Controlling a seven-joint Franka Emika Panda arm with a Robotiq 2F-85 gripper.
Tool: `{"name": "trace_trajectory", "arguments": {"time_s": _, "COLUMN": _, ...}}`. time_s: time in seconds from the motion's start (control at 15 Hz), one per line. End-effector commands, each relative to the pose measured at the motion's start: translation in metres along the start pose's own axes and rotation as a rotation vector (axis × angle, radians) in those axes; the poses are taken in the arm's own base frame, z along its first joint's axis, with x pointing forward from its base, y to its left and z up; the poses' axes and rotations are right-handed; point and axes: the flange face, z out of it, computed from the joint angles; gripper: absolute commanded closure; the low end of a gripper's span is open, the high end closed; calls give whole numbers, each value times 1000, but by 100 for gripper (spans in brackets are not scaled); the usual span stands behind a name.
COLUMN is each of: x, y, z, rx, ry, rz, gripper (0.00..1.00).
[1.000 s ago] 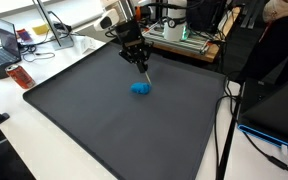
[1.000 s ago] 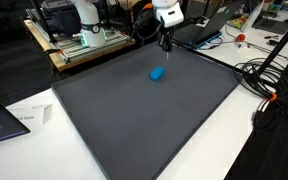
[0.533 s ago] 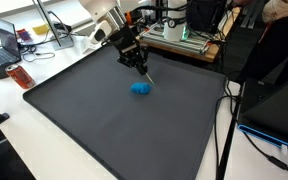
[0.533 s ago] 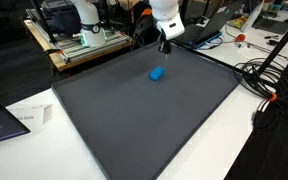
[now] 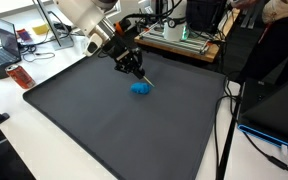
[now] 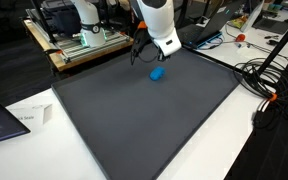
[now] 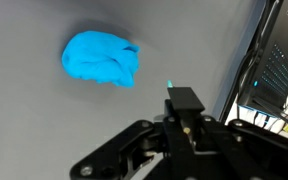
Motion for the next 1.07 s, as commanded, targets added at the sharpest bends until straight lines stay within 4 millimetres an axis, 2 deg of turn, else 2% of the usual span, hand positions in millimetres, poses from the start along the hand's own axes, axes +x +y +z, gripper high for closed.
{"name": "trace_trajectory", "arguments": {"time_s": 0.0, "x": 8, "y": 13, "z": 4, "rx": 39, "ry": 25, "rz": -10, "gripper": 97}}
{"name": "trace_trajectory", "arguments": {"time_s": 0.27, "x": 11, "y": 18, "z": 16, "rx": 22, "ry": 27, "rz": 0, "gripper": 97}}
{"name": "trace_trajectory", "arguments": {"time_s": 0.47, "x": 11, "y": 11, "z": 14, "rx": 26, "ry": 34, "rz": -12, "gripper": 97}}
{"name": "trace_trajectory", "arguments": {"time_s": 1.0, "x": 12, "y": -31, "z": -18, "rx": -111, "ry": 97, "rz": -16, "gripper": 97}}
